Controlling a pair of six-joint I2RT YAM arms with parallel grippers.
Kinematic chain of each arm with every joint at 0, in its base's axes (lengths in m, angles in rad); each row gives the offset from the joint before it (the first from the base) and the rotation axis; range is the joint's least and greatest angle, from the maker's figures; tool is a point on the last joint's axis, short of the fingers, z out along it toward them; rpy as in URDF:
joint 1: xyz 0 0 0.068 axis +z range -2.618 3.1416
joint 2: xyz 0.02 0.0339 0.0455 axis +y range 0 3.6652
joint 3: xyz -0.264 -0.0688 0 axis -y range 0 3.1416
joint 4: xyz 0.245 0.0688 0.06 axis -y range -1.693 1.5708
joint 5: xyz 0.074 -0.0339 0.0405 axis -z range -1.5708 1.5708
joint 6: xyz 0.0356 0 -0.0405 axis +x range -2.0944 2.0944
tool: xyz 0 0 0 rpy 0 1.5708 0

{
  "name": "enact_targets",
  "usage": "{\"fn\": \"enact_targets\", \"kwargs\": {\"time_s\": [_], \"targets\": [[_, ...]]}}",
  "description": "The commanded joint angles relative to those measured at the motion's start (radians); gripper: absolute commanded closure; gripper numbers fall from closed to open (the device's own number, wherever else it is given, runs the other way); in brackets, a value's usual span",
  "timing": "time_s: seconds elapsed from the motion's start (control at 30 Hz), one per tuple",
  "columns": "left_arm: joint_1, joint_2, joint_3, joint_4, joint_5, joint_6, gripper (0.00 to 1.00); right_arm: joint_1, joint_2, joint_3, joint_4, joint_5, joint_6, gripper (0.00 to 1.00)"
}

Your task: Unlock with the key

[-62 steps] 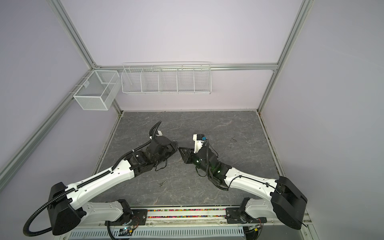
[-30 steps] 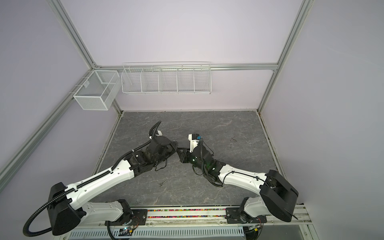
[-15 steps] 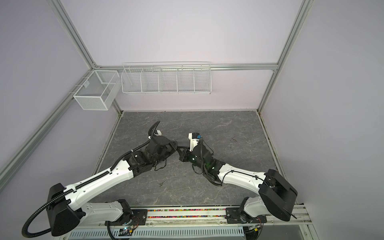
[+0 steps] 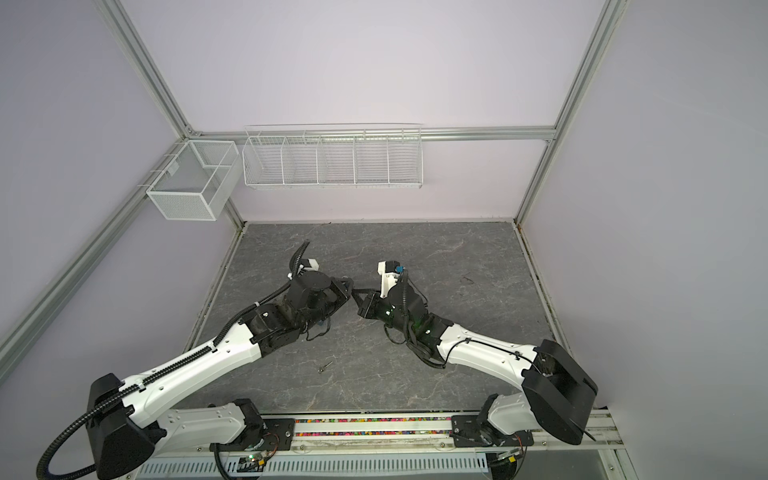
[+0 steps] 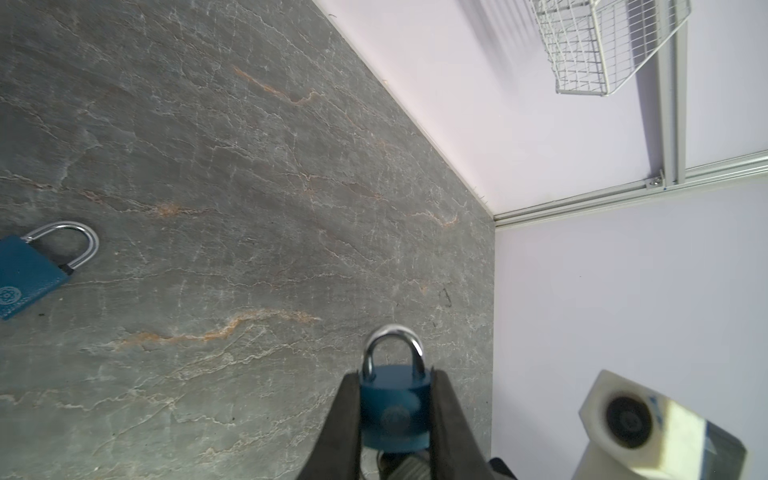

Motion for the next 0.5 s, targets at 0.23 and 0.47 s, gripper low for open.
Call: {"fn": "enact_targets", "kwargs": {"time_s": [0.23,0.47], "targets": [[-0.019,-0.013,-0.069,0.142,0.159,-0.048,1.00,-0.015,-0.031,0.039,0.155,-0.159,0.172,0.94],[-0.020,-0.013,-0.094,0.179,0.153,-0.065,1.00,-0.009,-0.035,0.028,0.166,-0.148,0.238,0.94]]}}
